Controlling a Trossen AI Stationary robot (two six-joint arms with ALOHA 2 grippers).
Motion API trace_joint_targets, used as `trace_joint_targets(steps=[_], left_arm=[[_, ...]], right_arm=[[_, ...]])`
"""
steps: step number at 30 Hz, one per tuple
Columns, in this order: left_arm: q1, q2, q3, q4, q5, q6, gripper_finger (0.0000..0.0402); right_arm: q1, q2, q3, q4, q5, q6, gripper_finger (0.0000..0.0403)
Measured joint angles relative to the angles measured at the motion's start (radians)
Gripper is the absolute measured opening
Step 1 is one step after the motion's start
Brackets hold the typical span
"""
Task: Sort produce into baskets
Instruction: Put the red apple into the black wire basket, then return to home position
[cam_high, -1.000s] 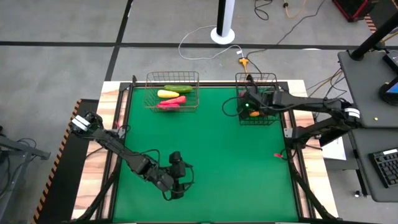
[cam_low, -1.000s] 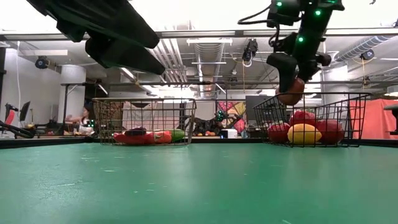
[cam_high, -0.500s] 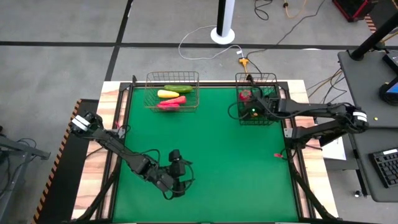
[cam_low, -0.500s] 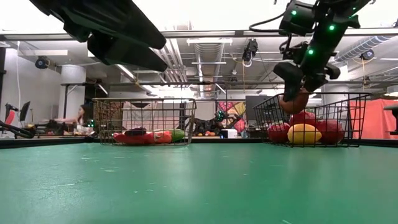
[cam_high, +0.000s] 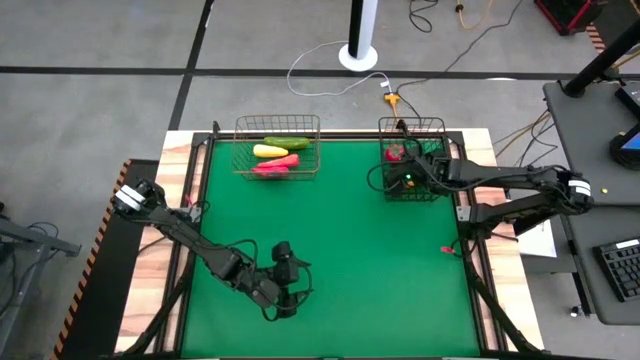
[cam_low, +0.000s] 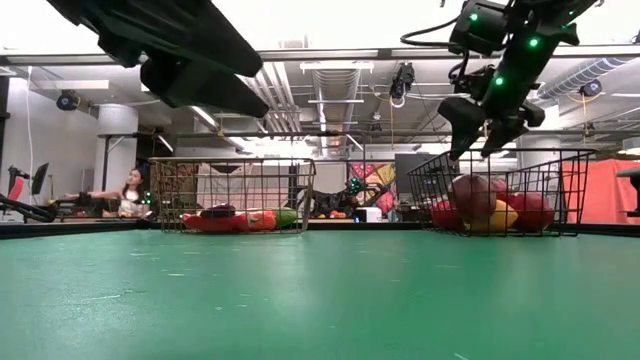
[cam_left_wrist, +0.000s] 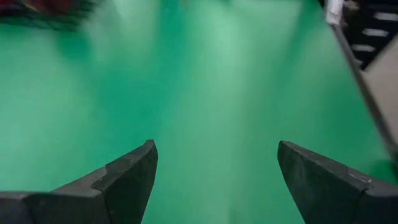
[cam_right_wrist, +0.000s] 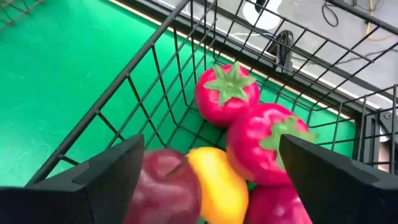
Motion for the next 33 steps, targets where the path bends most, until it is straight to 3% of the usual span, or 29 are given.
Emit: trace_joint_targets(steps=[3,5,11,15,17,20,22,25,29,33], left_arm=[[0.000,0.000,0.000,-0.009,0.108,-0.001,0.0314],[0.000,0.000,0.000,-0.010,0.174,0.078,0.0314],[0.005,-0.038,-0.007,0.249,0.086,0.402,0.0314],[0.062,-0.171,-0.088,0.322,0.092,0.539,0.0314],[0.114,-0.257,-0.166,0.376,0.094,0.557,0.0314],[0.205,-0.389,-0.299,0.478,0.222,0.577,0.0314],[0.275,-0.478,-0.383,0.536,0.300,0.584,0.0314],[0.418,-0.586,-0.493,0.568,0.316,0.572,0.0314],[0.605,-0.732,-0.584,0.617,0.459,0.526,0.0314],[0.705,-0.868,-0.672,0.671,0.543,0.474,0.0314]], right_arm=[[0.021,-0.027,0.000,0.017,0.001,-0.006,0.0365],[0.051,-0.053,0.000,0.049,0.001,-0.029,0.0365],[0.228,-0.139,-0.028,0.280,0.013,-0.207,0.0365],[0.358,-0.172,-0.110,0.517,0.010,-0.353,0.0365],[0.403,-0.187,-0.160,0.631,0.009,-0.402,0.0365],[0.434,-0.224,-0.221,0.735,0.009,-0.454,0.0366],[0.433,-0.263,-0.243,0.745,0.009,-0.462,0.0366],[0.414,-0.345,-0.265,0.747,-0.006,-0.483,0.0366],[0.392,-0.472,-0.277,0.746,-0.129,-0.521,0.0366],[0.393,-0.575,-0.290,0.726,-0.149,-0.534,0.0366]])
